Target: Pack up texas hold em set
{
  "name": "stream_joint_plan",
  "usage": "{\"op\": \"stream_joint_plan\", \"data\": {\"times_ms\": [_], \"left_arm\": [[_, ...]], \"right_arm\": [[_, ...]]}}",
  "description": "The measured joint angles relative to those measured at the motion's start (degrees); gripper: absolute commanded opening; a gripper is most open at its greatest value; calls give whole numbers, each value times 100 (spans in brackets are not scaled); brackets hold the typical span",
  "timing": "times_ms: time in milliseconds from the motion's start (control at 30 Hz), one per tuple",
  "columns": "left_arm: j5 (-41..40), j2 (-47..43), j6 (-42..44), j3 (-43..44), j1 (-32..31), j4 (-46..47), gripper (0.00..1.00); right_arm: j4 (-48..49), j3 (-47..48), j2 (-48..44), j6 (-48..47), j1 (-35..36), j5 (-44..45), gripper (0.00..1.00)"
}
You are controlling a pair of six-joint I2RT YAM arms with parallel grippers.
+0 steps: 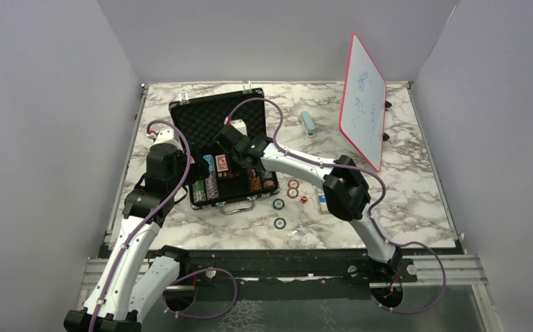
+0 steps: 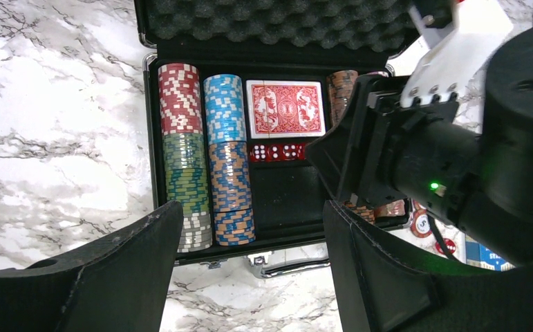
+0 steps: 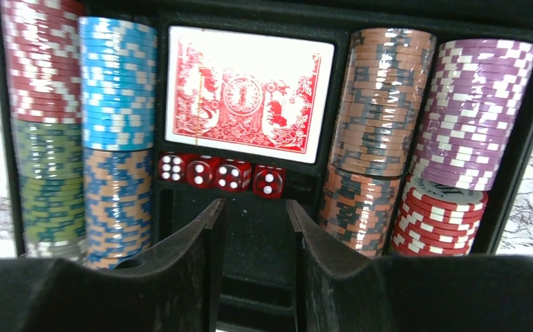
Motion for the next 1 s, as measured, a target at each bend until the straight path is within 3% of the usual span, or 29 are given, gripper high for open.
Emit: {"op": "stream_joint_plan", "data": {"times_ms": [233, 367, 633, 833, 1000], "left_arm": [[9, 0, 0, 0, 0, 55, 76], [13, 0, 2, 0, 0, 76, 76], [11, -2, 13, 0, 0, 81, 77], [-7, -20, -57, -15, 0, 85, 78], [-35, -35, -164, -46, 0, 114, 78]], "right_arm": [[11, -7, -306, 7, 0, -11, 38], [46, -286, -516, 15, 0, 11, 47], [208, -2295, -2277, -2, -195, 118, 58], [238, -3908, -3716, 160, -649, 398, 59], [-31, -4887, -3971, 610, -802, 614, 58]]}}
